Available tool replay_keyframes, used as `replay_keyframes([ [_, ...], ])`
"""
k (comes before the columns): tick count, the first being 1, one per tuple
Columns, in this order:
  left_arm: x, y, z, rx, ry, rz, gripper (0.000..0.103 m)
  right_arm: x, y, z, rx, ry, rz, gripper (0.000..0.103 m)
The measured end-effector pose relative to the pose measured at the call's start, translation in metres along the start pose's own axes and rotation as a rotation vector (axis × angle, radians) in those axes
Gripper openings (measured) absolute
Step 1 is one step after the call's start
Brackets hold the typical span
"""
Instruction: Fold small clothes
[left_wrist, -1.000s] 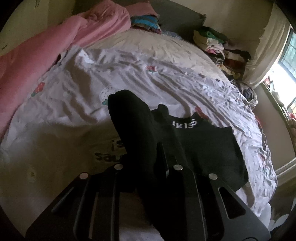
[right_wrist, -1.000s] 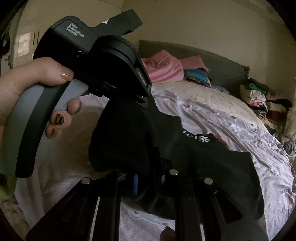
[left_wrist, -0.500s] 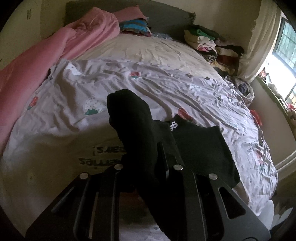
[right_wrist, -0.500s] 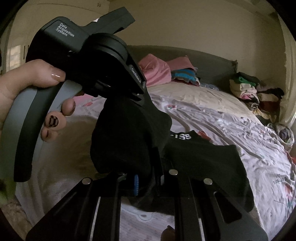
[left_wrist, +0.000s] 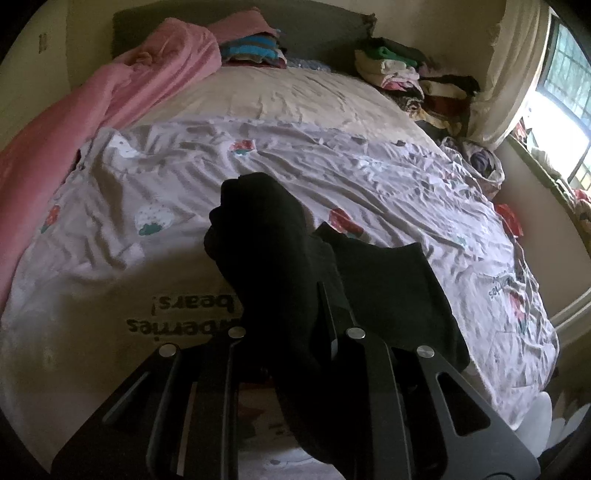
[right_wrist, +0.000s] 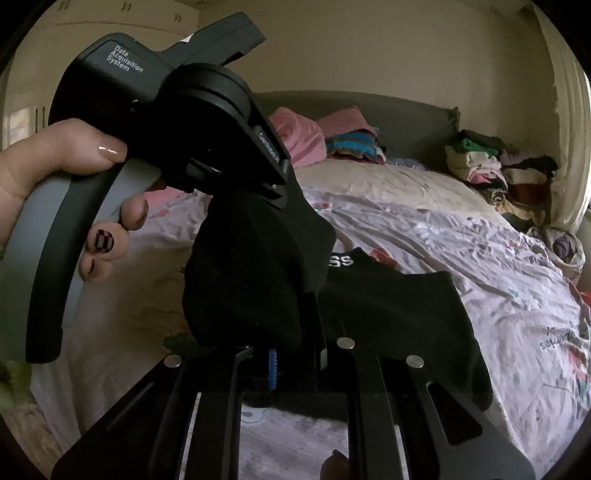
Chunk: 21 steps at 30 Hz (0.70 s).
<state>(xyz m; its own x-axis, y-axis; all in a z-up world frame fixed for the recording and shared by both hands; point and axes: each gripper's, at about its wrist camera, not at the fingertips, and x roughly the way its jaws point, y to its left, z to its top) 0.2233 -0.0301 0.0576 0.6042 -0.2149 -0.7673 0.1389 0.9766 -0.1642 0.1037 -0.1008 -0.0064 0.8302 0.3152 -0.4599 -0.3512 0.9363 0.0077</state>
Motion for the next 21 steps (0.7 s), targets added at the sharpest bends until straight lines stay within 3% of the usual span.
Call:
replay_keyframes([
  [21, 0.047, -0.059, 0.003, 0.062, 0.083, -0.010, 0.017, 0.009, -0.058, -0.027, 0.114, 0.065, -0.007, 0.012],
])
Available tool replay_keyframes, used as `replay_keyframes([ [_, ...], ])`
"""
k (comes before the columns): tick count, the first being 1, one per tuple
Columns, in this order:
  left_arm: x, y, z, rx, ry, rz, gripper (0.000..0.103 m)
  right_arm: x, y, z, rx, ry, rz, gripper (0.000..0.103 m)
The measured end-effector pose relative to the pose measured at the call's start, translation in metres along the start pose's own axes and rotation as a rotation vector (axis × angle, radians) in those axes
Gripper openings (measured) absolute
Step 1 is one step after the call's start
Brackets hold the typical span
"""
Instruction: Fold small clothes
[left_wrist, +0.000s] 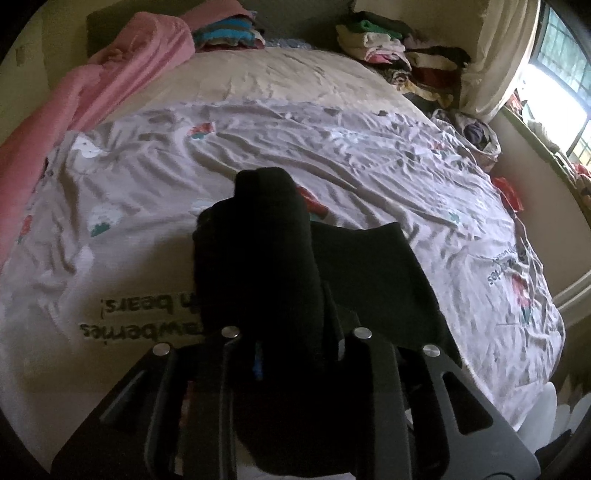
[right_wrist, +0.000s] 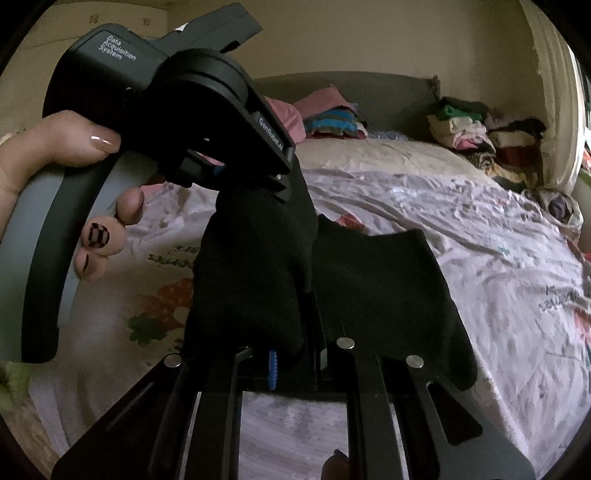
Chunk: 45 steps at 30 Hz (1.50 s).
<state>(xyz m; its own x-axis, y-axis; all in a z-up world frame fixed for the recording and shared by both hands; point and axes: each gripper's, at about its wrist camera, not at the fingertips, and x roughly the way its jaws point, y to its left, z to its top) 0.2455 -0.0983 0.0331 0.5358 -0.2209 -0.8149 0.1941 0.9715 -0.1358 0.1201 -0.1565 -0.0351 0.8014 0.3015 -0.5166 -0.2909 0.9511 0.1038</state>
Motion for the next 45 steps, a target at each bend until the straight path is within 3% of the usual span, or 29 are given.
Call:
replay_keyframes([
  [13, 0.046, -0.047, 0.004, 0.062, 0.060, -0.014, 0.024, 0.013, -0.038, -0.017, 0.102, 0.067, 0.030, 0.012],
  [20, 0.061, -0.069, 0.004, 0.097, 0.075, -0.038, 0.035, 0.019, -0.056, -0.025, 0.167, 0.104, 0.068, 0.012],
  [27, 0.073, -0.077, 0.002, 0.095, 0.094, -0.070, 0.054, 0.025, -0.077, -0.034, 0.293, 0.148, 0.144, 0.014],
  [35, 0.055, -0.075, 0.004, 0.042, 0.034, -0.176, 0.080, 0.027, -0.087, -0.041, 0.366, 0.181, 0.172, 0.029],
  [37, 0.042, -0.064, 0.007, 0.006, -0.004, -0.200, 0.080, 0.025, -0.090, -0.043, 0.384, 0.187, 0.192, 0.034],
  [42, 0.016, -0.023, 0.006, -0.072, -0.078, -0.156, 0.080, 0.018, -0.099, -0.041, 0.432, 0.219, 0.257, 0.052],
  [45, 0.011, 0.006, -0.005, -0.104, -0.088, -0.088, 0.080, 0.018, -0.108, -0.031, 0.474, 0.241, 0.321, 0.070],
])
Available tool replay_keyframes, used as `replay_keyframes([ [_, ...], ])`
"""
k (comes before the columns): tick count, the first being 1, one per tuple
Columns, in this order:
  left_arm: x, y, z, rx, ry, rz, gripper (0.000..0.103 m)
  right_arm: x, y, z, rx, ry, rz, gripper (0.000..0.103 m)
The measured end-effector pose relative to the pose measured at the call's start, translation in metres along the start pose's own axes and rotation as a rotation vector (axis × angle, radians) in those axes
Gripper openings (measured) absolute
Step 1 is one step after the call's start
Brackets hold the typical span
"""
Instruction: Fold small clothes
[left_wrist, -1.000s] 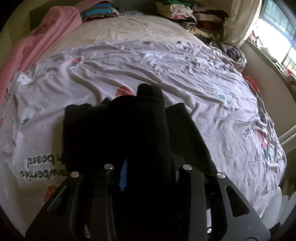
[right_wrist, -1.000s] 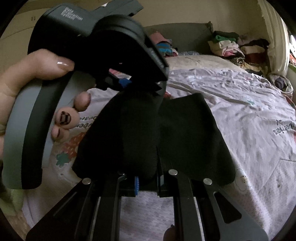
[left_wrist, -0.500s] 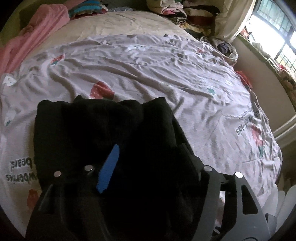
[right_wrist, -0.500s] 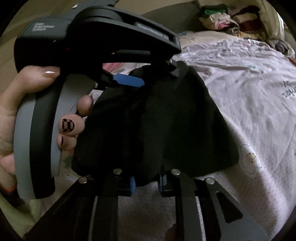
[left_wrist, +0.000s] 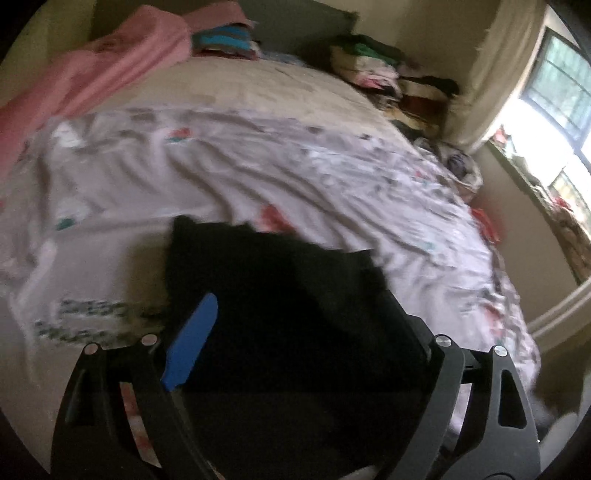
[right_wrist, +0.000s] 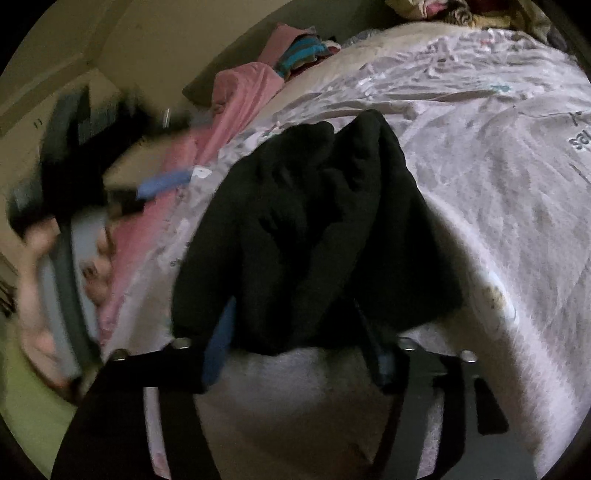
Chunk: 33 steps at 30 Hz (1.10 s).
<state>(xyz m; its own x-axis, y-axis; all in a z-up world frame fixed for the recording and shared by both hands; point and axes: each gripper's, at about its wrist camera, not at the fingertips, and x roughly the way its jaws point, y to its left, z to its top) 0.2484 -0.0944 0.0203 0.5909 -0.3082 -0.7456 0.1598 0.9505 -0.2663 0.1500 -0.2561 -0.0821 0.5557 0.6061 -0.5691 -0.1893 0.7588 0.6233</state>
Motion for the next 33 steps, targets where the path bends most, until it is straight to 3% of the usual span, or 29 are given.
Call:
replay_keyframes([
  [4, 0.002, 0.028, -0.019, -0.032, 0.024, 0.027, 0.080, 0.006, -0.002, 0.029, 0.003, 0.021, 0.007, 0.075],
  [13, 0.014, 0.036, -0.048, 0.009, 0.068, 0.063, 0.080, 0.053, -0.009, 0.091, -0.012, 0.148, -0.004, 0.077],
  [15, 0.017, 0.036, -0.051, 0.023, 0.072, 0.078, 0.080, 0.060, 0.000, 0.098, -0.071, 0.157, -0.051, 0.068],
  [17, 0.019, 0.036, -0.053, 0.027, 0.074, 0.087, 0.080, 0.066, 0.009, 0.102, -0.128, 0.166, -0.081, 0.037],
  [20, 0.020, 0.033, -0.051, 0.029, 0.080, 0.095, 0.080, 0.062, 0.021, 0.107, -0.231, 0.133, -0.104, 0.019],
  [22, 0.015, 0.028, -0.049, 0.042, 0.074, 0.090, 0.080, 0.045, 0.031, 0.114, -0.293, 0.097, -0.087, 0.017],
  [25, 0.009, 0.018, -0.047, 0.050, 0.067, 0.049, 0.080, 0.023, 0.043, 0.122, -0.409, 0.045, -0.139, 0.017],
  [33, 0.021, 0.001, -0.060, 0.084, 0.110, 0.041, 0.081, 0.046, -0.008, 0.110, -0.356, 0.124, -0.232, 0.017],
])
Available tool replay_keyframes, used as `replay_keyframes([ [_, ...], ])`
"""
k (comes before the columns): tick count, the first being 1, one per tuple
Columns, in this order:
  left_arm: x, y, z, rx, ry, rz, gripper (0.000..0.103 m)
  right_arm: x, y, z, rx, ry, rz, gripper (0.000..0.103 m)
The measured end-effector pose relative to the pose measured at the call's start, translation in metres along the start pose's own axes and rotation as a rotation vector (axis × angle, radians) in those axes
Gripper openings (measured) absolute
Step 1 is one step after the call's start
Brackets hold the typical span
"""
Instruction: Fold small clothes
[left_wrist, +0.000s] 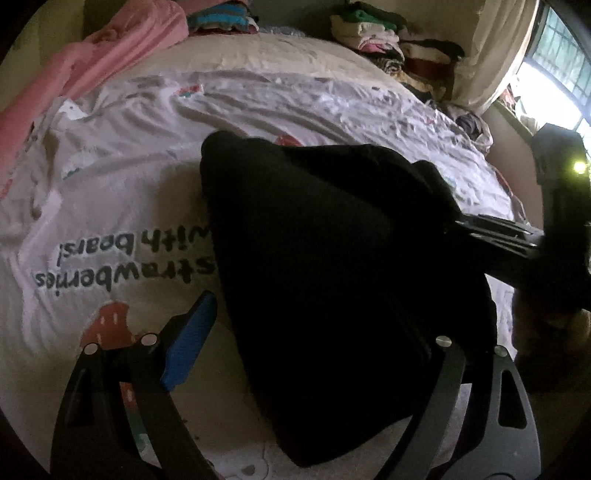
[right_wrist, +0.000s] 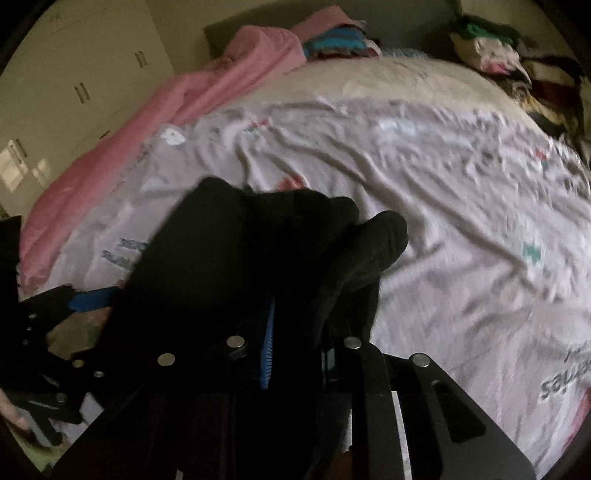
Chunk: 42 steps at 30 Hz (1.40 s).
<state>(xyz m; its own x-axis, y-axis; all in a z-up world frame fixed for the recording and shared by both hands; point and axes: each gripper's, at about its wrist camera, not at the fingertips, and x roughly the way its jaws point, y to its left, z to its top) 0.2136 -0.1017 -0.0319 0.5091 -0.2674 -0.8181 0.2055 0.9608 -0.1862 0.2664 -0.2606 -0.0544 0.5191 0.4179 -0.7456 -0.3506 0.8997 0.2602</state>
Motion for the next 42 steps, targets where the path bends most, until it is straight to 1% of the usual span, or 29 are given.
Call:
replay_keyframes([
  [3, 0.002, -0.001, -0.004, -0.004, 0.004, 0.000, 0.081, 0.004, -0.006, -0.007, 0.041, -0.024, 0.000, 0.023],
  [4, 0.002, -0.001, -0.005, -0.003, 0.004, 0.001, 0.081, 0.003, -0.007, -0.009, 0.055, -0.025, 0.000, 0.026],
  [5, 0.002, -0.001, -0.005, -0.004, 0.005, 0.004, 0.081, 0.003, -0.007, -0.011, 0.073, -0.023, -0.002, 0.037],
  [7, 0.001, 0.000, -0.007, -0.007, 0.003, 0.006, 0.081, -0.003, -0.008, -0.015, 0.101, -0.027, 0.011, 0.041],
  [8, 0.000, 0.001, -0.008, -0.010, 0.002, 0.006, 0.081, -0.005, -0.009, -0.017, 0.113, -0.030, 0.029, 0.047],
  [10, -0.002, 0.001, -0.011, -0.013, -0.003, 0.005, 0.081, -0.013, -0.009, -0.026, 0.143, -0.025, 0.069, 0.054],
  [15, -0.009, 0.005, -0.017, -0.023, -0.017, -0.003, 0.081, -0.036, -0.001, -0.054, 0.170, -0.038, 0.129, 0.059],
  [18, -0.014, 0.005, -0.023, -0.028, -0.024, -0.009, 0.081, -0.044, 0.002, -0.065, 0.180, -0.040, 0.152, 0.059],
  [19, -0.016, 0.005, -0.025, -0.031, -0.026, -0.013, 0.081, -0.045, 0.004, -0.069, 0.182, -0.037, 0.154, 0.059],
  [20, -0.016, 0.006, -0.026, -0.032, -0.027, -0.014, 0.081, -0.046, 0.006, -0.072, 0.181, -0.033, 0.156, 0.052],
  [21, -0.017, 0.005, -0.029, -0.032, -0.029, -0.015, 0.081, -0.046, 0.007, -0.073, 0.177, -0.034, 0.153, 0.038],
  [22, -0.018, 0.004, -0.030, -0.032, -0.030, -0.014, 0.081, -0.048, 0.009, -0.074, 0.168, -0.039, 0.128, 0.013],
  [25, -0.021, 0.003, -0.032, -0.033, -0.031, -0.024, 0.081, -0.060, 0.010, -0.071, 0.169, -0.065, 0.117, 0.013],
  [27, -0.024, 0.001, -0.034, -0.023, -0.032, -0.031, 0.081, -0.069, 0.015, -0.070, 0.127, -0.088, 0.054, 0.013],
  [29, -0.024, -0.001, -0.036, -0.018, -0.030, -0.030, 0.081, -0.065, 0.017, -0.073, 0.111, -0.060, -0.006, 0.014],
  [30, -0.024, -0.002, -0.038, -0.016, -0.029, -0.032, 0.081, -0.062, 0.018, -0.075, 0.101, -0.052, -0.028, 0.015],
  [31, -0.025, -0.003, -0.038, -0.014, -0.028, -0.030, 0.081, -0.059, 0.021, -0.078, 0.089, -0.049, -0.077, 0.025],
  [32, -0.025, -0.003, -0.039, -0.012, -0.028, -0.028, 0.081, -0.059, 0.024, -0.080, 0.081, -0.054, -0.121, 0.043],
  [33, -0.026, -0.003, -0.040, -0.011, -0.028, -0.028, 0.081, -0.061, 0.024, -0.083, 0.078, -0.065, -0.145, 0.046],
  [34, -0.027, -0.003, -0.040, -0.011, -0.028, -0.029, 0.081, -0.063, 0.025, -0.086, 0.078, -0.076, -0.152, 0.046],
  [36, -0.029, -0.002, -0.041, -0.009, -0.032, -0.026, 0.081, -0.071, 0.028, -0.089, 0.080, -0.108, -0.166, 0.051],
  [38, -0.032, -0.002, -0.042, -0.011, -0.037, -0.026, 0.081, -0.082, 0.031, -0.093, 0.073, -0.151, -0.195, 0.064],
  [39, -0.033, -0.002, -0.042, -0.013, -0.039, -0.024, 0.083, -0.087, 0.034, -0.094, 0.067, -0.170, -0.209, 0.068],
  [40, -0.035, -0.002, -0.042, -0.015, -0.042, -0.024, 0.086, -0.093, 0.037, -0.096, 0.063, -0.189, -0.227, 0.074],
  [41, -0.037, -0.002, -0.043, -0.017, -0.048, -0.024, 0.089, -0.100, 0.040, -0.098, 0.059, -0.210, -0.241, 0.078],
  [42, -0.040, -0.002, -0.043, -0.018, -0.055, -0.024, 0.089, -0.105, 0.042, -0.101, 0.056, -0.225, -0.247, 0.079],
])
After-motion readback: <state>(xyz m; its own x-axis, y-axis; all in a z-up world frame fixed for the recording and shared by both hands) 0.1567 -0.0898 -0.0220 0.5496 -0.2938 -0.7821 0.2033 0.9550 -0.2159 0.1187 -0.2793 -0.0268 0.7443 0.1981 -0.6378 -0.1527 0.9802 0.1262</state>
